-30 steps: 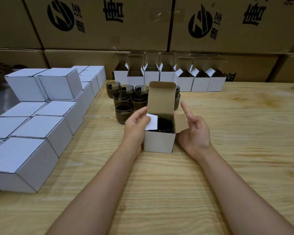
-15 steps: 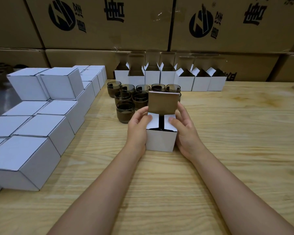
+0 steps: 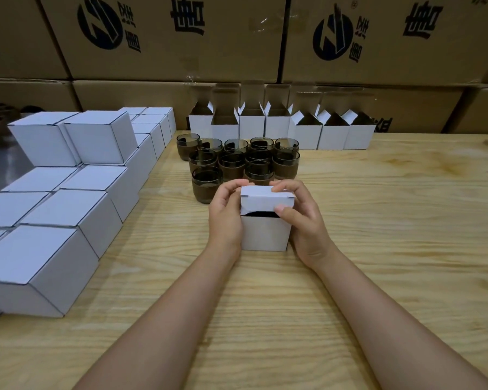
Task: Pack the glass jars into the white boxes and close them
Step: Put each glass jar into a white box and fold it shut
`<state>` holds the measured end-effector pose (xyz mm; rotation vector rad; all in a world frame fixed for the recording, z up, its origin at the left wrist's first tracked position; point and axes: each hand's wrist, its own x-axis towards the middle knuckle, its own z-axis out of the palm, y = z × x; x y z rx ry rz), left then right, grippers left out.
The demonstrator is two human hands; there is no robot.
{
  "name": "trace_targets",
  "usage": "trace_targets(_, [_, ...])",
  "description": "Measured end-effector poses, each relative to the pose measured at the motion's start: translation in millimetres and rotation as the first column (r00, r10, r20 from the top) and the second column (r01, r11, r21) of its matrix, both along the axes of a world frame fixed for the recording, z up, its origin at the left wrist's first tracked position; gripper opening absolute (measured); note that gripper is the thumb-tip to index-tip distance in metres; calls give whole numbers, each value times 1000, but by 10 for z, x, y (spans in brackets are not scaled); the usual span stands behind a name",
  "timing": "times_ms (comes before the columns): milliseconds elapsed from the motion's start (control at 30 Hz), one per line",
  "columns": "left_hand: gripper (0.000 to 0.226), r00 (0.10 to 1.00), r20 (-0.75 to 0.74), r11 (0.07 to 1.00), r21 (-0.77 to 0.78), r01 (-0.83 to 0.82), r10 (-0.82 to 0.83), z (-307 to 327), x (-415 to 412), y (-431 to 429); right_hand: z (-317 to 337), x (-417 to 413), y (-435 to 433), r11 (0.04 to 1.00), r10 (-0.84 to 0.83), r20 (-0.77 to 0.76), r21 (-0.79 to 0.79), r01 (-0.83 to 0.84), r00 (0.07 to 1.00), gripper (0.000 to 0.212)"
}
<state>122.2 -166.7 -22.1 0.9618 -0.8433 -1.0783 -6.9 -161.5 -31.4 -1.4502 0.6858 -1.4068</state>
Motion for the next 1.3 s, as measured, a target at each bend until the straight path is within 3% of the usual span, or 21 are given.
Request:
trace_targets(167, [24, 999, 22, 999, -27, -23, 24, -10, -10, 7, -11, -23, -4, 1000, 5, -40, -21, -5, 999, 23])
trace_targets(400, [41, 994, 1, 981, -163, 104, -105, -27, 21, 65, -26, -57, -30, 999, 6, -99, -44, -10, 995, 26])
trace_targets(633, [40, 982, 24, 979, -84, 188, -186, -28, 59, 51, 11, -89, -48, 978, 84, 22, 191, -87, 996, 24])
trace_targets(767, [50, 934, -18, 934, 1, 357, -356, 13, 191, 28, 9, -98, -86, 973, 96, -24, 211, -89, 995, 30])
trace_targets(900, [55, 902, -5, 902, -2, 432, -432, 56, 267, 67, 14, -139, -102, 965, 161, 44, 203, -167, 986, 42])
trace_targets(1000, [38, 918, 61, 920, -2, 392, -392, 92, 259, 122, 21, -164, -101, 963, 166, 73, 202, -177, 983, 50])
trace_targets(1067, [8, 922, 268, 958, 1, 288, -278, 127, 231, 153, 19, -171, -104, 954, 166, 102, 233, -186, 981, 52])
trace_targets(1167, [24, 803, 585, 980, -64, 188, -116, 199, 175, 228, 26, -181, -124, 943, 163, 139, 268, -196, 977, 51])
trace_targets(1200, [28, 711, 699, 982, -63, 175, -82, 217, 153, 258, 27, -186, -129, 940, 165, 153, 275, -202, 974, 52])
trace_targets(1300, [70, 300, 953, 997, 31, 69, -50, 167, 61, 370, 29, -197, -125, 935, 165, 149, 290, -203, 975, 53])
